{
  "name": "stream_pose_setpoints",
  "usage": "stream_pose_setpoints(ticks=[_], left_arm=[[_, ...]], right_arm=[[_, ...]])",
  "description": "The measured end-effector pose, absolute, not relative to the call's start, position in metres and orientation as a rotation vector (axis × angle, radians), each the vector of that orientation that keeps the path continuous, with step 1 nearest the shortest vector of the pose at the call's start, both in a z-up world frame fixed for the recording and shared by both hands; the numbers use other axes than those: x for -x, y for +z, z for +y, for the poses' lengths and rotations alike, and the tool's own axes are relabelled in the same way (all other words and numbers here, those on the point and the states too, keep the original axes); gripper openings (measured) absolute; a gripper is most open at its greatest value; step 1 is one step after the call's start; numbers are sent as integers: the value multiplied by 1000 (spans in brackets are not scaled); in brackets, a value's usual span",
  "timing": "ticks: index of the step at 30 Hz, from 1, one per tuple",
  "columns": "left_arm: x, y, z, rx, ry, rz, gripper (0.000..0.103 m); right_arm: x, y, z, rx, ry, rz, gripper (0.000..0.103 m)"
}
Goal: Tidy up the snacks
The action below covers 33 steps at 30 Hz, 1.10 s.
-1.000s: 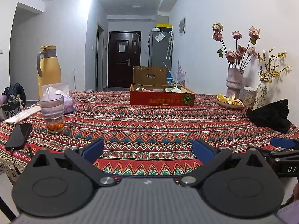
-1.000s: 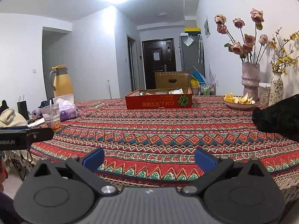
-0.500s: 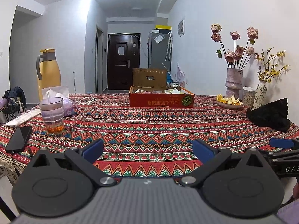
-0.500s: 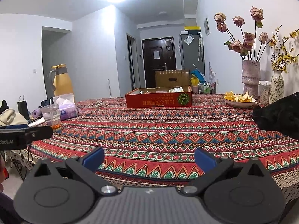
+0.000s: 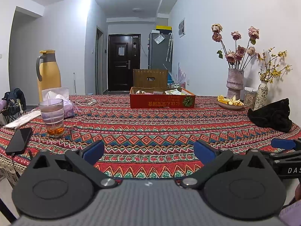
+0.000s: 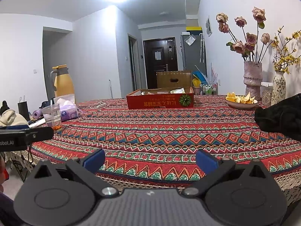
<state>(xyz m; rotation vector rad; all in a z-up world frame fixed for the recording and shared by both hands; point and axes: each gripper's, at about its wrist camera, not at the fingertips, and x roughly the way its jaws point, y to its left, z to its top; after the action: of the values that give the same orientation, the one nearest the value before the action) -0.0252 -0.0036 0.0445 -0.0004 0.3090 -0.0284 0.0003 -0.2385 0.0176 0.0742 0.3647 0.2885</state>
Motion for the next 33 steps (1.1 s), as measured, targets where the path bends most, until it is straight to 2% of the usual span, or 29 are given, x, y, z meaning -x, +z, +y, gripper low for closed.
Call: stream_pose_setpoints(ticks=[33], left_arm=[[24,45,-4,-5,-30,308,103]], right_arm=[[-1,18,-238,-74,291,362,103]])
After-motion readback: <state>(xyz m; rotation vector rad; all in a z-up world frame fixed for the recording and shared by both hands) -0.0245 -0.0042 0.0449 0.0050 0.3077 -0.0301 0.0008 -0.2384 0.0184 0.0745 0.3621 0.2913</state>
